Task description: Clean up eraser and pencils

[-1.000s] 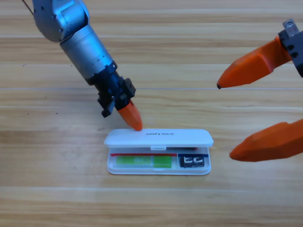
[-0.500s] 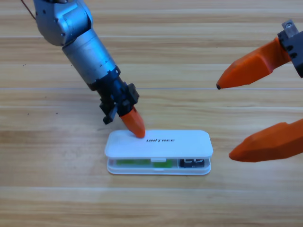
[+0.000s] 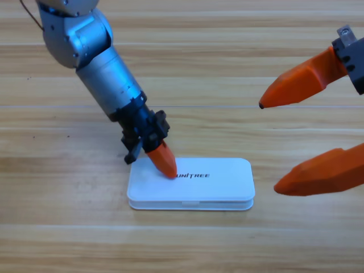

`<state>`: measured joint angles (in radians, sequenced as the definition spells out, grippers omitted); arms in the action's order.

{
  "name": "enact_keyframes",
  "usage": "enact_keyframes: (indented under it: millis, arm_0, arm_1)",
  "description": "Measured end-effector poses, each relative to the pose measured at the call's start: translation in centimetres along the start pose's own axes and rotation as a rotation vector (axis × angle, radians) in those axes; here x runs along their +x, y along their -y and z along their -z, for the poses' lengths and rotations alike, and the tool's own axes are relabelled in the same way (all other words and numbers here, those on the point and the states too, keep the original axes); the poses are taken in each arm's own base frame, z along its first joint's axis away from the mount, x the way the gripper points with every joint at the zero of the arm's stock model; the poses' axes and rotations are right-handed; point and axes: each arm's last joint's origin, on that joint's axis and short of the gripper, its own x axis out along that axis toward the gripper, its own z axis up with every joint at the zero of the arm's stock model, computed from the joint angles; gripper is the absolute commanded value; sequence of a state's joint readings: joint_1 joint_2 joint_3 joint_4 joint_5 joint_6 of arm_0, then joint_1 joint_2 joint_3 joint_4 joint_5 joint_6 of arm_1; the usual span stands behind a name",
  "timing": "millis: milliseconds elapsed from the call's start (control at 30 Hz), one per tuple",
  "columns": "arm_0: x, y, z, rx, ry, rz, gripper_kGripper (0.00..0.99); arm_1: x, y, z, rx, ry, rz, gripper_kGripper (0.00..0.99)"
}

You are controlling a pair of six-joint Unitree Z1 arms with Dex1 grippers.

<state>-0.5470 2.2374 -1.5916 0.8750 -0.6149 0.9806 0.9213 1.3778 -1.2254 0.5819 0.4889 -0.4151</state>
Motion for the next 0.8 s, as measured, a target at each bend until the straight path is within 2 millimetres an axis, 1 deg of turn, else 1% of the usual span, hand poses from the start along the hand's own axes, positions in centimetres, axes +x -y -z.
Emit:
enact_keyframes:
  millis: [100, 400, 500, 567, 600, 633, 667, 733, 767, 800]
  arm_0:
    - [0.3, 0.2, 0.3, 0.002, 0.007, -0.01, 0.0]
    - [0.5, 1.0, 1.0, 0.032, 0.032, -0.049, 0.0]
    - [0.0, 1.4, 0.7, 0.03, 0.023, -0.068, 0.0]
    - [-0.9, 2.1, 0.4, 0.006, 0.004, -0.093, 0.629]
    - [-1.6, 2.8, 0.2, -0.006, -0.003, -0.1, 0.884]
    - [-2.6, 3.5, -0.1, -0.009, -0.004, -0.103, 0.98]
    - [-3.7, 4.5, -0.4, -0.008, -0.002, -0.112, 0.99]
    - [-6.7, 6.8, -1.5, -0.008, 0.024, -0.17, 0.99]
    - [-8.2, 8.1, -2.0, -0.006, 0.041, -0.211, 0.99]
    - [-10.2, 9.9, -2.6, 0.003, 0.068, -0.261, 0.99]
  arm_1:
    - [0.0, 0.0, 0.0, 0.0, -0.001, 0.0, 0.974]
    - [0.0, 0.0, 0.0, 0.0, -0.001, 0.0, 0.974]
    - [0.0, 0.0, 0.0, 0.0, -0.001, 0.0, 0.974]
    - [0.0, 0.0, 0.0, 0.0, -0.001, 0.0, 0.974]
    - [0.0, 0.0, 0.0, 0.001, -0.001, 0.0, 0.974]
    - [0.0, 0.0, 0.0, 0.001, -0.001, 0.0, 0.974]
    - [0.0, 0.0, 0.0, 0.001, -0.001, 0.0, 0.974]
    - [0.0, 0.0, 0.0, 0.001, -0.001, 0.0, 0.974]
    - [0.0, 0.0, 0.0, 0.001, -0.001, 0.0, 0.974]
    - [0.0, 0.0, 0.0, 0.001, -0.001, 0.0, 0.974]
